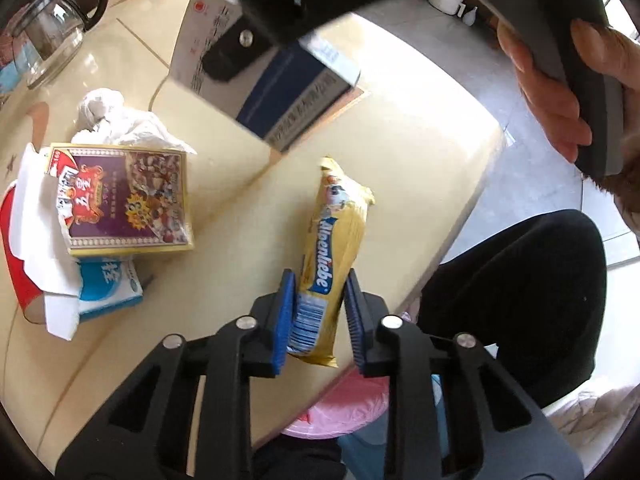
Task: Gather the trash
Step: 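Grasp the yellow snack wrapper with the left tool while the right tool grasps the white medicine box, then lift the wrapper and medicine box with both tools toward the bin, then open the left tool to drop the wrapper while the right tool drops the medicine box, then raise both tools from the bin back over the table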
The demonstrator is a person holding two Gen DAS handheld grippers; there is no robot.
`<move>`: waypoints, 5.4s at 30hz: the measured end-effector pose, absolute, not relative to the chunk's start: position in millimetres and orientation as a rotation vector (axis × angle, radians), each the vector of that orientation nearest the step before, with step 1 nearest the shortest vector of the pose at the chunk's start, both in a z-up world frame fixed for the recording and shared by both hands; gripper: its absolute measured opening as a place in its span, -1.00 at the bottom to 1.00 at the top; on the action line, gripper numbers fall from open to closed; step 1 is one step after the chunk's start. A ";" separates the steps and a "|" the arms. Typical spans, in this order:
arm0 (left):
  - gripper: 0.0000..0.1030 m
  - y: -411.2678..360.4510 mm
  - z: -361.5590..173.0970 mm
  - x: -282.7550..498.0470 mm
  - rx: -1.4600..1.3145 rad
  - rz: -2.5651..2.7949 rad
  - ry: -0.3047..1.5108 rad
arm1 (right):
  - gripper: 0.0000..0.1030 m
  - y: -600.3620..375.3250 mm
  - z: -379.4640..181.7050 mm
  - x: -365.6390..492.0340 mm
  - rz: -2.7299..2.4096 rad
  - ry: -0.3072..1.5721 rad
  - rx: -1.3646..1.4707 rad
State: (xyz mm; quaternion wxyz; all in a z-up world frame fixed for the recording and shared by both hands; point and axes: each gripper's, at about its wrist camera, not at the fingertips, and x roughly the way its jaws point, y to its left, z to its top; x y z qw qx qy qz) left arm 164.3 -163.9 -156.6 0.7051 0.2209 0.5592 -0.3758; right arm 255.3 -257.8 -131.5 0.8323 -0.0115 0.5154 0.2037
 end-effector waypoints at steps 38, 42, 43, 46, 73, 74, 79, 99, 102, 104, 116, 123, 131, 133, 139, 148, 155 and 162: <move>-0.67 -46.6 -25.5 100.3 0.281 -0.465 0.987 | -0.60 -188.6 -8.7 102.8 0.357 0.915 -0.224; -0.67 -33.6 -16.8 77.9 0.268 -0.453 0.964 | -0.60 -172.4 -2.1 78.0 0.375 0.901 -0.240; -0.67 -31.2 -15.4 72.8 0.266 -0.451 0.961 | -0.60 -168.4 -0.9 72.3 0.380 0.898 -0.245; -0.67 -23.9 -13.7 58.6 0.261 -0.451 0.958 | -0.60 -155.9 2.3 53.9 0.397 0.888 -0.263; -0.67 -14.8 -43.7 11.5 0.257 -0.483 0.985 | -0.60 -122.1 -36.4 -12.9 0.455 0.934 -0.296; -0.67 -16.0 -47.3 11.6 0.257 -0.487 0.992 | -0.60 -121.8 -38.7 -13.6 0.456 0.938 -0.296; -0.67 -17.8 -64.1 13.2 0.249 -0.498 1.021 | -0.60 -123.0 -52.8 -13.6 0.461 0.959 -0.286; -0.67 -14.4 -169.1 31.1 0.199 -0.497 1.216 | -0.60 -137.0 -163.3 -3.3 0.430 1.108 -0.189; -0.67 -14.4 -186.7 37.9 0.181 -0.488 1.249 | -0.60 -139.2 -183.8 -1.1 0.429 1.141 -0.169; -0.67 -14.3 -200.1 42.8 0.168 -0.484 1.276 | -0.60 -140.9 -198.1 1.1 0.423 1.166 -0.158; -0.67 -19.8 -270.1 70.6 0.120 -0.457 1.440 | -0.60 -143.1 -276.6 24.8 0.403 1.278 -0.085; -0.66 -21.2 -296.7 81.8 0.100 -0.448 1.506 | -0.60 -144.6 -305.1 38.4 0.394 1.325 -0.058; -0.66 -27.4 -333.7 93.0 0.045 -0.454 1.602 | -0.60 -140.1 -331.2 51.6 0.393 1.386 -0.044; -0.66 -27.7 -339.8 93.0 0.042 -0.449 1.615 | -0.60 -143.2 -337.6 55.2 0.395 1.397 -0.031; -0.66 -26.3 -347.4 96.0 0.050 -0.437 1.640 | -0.59 -143.5 -342.5 61.2 0.395 1.415 -0.011; 0.02 -31.3 -345.0 96.7 0.119 -0.394 1.612 | -0.16 -155.8 -349.4 64.7 0.338 1.424 0.017; 0.06 -33.3 -339.0 95.5 0.149 -0.389 1.582 | -0.16 -153.9 -347.8 62.7 0.330 1.421 0.003; 0.15 -27.8 -332.1 93.1 0.161 -0.375 1.562 | -0.15 -151.4 -343.5 59.9 0.325 1.407 -0.017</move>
